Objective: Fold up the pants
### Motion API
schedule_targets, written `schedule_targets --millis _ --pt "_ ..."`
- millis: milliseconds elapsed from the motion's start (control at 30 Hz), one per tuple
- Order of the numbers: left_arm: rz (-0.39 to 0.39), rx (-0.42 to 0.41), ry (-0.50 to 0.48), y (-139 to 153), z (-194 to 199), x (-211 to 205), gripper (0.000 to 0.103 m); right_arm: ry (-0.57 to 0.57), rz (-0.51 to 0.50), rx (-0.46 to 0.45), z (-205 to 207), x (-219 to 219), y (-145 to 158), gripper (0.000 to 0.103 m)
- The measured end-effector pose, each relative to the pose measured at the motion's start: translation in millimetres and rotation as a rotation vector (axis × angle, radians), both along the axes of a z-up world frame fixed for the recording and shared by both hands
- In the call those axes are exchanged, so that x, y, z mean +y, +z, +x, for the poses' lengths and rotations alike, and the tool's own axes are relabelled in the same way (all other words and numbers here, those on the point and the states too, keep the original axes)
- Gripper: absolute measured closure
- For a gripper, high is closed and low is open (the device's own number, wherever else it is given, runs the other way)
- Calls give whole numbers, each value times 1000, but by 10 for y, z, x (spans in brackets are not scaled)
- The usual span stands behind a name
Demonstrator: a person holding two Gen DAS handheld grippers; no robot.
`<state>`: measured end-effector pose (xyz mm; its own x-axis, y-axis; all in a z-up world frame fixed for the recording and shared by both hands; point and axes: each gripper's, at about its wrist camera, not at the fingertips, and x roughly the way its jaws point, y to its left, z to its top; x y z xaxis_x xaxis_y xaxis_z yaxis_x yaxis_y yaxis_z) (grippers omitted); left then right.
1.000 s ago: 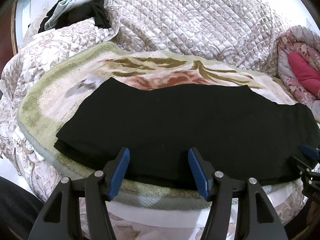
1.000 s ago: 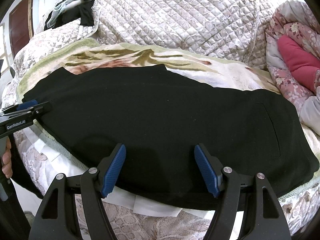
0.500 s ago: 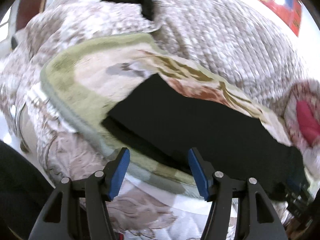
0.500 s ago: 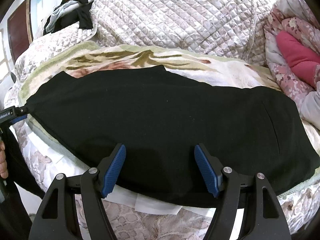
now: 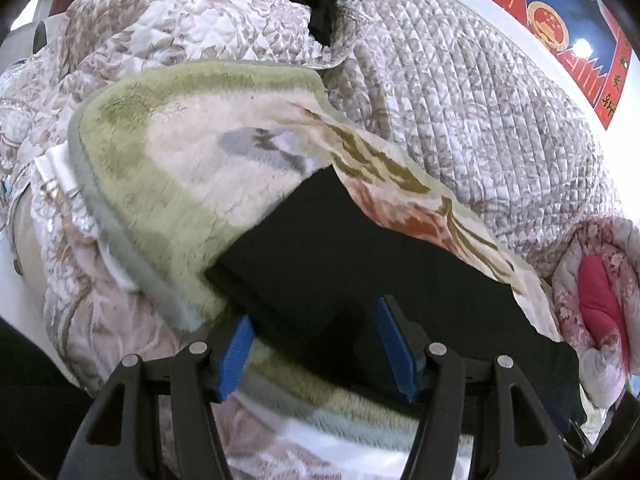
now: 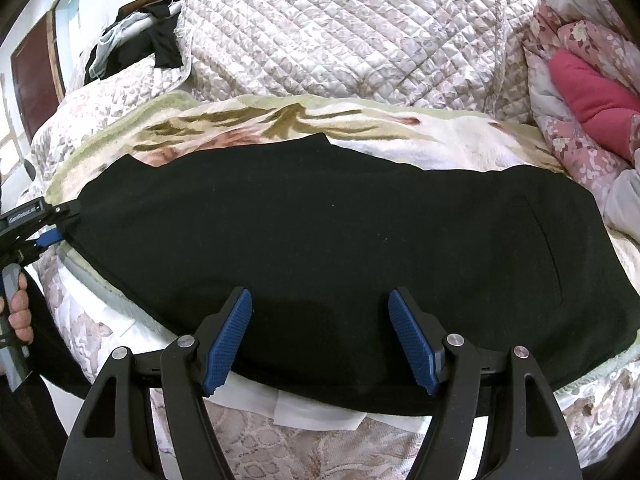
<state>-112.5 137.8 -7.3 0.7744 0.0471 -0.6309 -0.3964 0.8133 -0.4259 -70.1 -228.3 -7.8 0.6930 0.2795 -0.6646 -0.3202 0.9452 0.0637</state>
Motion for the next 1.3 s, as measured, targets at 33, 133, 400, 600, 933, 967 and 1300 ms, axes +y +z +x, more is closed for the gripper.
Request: schedule_targets --millis 33,133,400,600,933,967,1300 --pt "11 3 -2 11 18 -12 45 -1 4 0 -1 -6 5 32" --pt "35 14 -27 39 76 -42 75 -11 15 -6 -19 -20 24 32" --pt "48 48 -67 109 227 -50 96 -60 73 6 7 -143 59 32" --pt "126 -23 -249 535 452 -492 96 -106 123 4 16 -267 101 32" --pt "189 -65 -707 673 801 -1998 96 -255 210 -29 20 -678 214 32" --pt "178 -51 -743 605 799 -2112 96 -276 227 -25 25 -743 215 32" --pt "69 49 -895 227 723 -2301 72 -345 308 7 58 -987 186 32"
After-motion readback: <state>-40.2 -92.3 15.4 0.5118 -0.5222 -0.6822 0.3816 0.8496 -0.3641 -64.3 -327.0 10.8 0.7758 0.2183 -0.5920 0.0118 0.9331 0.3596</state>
